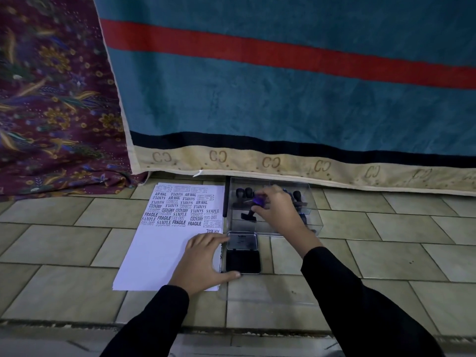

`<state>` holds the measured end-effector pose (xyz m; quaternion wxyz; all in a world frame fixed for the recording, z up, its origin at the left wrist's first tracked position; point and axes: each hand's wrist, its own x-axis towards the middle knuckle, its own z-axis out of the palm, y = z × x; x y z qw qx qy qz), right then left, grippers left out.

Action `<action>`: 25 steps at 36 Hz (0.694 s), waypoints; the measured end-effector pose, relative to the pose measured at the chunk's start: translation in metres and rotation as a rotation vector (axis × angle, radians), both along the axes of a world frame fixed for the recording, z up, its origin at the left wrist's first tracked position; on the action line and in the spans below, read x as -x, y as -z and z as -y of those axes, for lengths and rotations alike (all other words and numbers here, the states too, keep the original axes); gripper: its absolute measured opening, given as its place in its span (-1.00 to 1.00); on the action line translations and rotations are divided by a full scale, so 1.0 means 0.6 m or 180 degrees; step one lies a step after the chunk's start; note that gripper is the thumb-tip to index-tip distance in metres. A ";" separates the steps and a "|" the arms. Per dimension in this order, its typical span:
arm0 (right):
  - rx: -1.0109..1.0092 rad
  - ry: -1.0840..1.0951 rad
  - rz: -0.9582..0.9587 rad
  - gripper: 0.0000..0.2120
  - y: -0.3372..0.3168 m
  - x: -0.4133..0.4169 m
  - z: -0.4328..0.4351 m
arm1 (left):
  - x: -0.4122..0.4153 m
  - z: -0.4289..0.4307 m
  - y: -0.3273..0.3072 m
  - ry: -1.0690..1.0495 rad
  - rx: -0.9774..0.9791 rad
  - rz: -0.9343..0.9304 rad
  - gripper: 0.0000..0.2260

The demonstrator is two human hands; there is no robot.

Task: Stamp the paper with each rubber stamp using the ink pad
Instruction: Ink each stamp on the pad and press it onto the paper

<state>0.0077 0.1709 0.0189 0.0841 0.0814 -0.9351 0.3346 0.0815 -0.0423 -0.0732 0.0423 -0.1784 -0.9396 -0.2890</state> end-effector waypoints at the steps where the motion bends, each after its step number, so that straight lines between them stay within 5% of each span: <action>1: 0.0130 -0.0071 -0.0057 -0.66 -0.005 -0.012 0.001 | 0.001 0.000 0.001 0.0002 -0.0010 0.0008 -0.25; 6: 0.0476 -0.0471 -0.0140 -0.69 -0.001 -0.075 0.004 | 0.006 -0.001 0.005 0.0012 0.0019 0.0017 -0.23; 25: -0.0166 -0.1015 -0.0132 -0.70 0.038 -0.140 0.027 | 0.008 -0.001 0.004 0.0019 0.0071 -0.0015 -0.22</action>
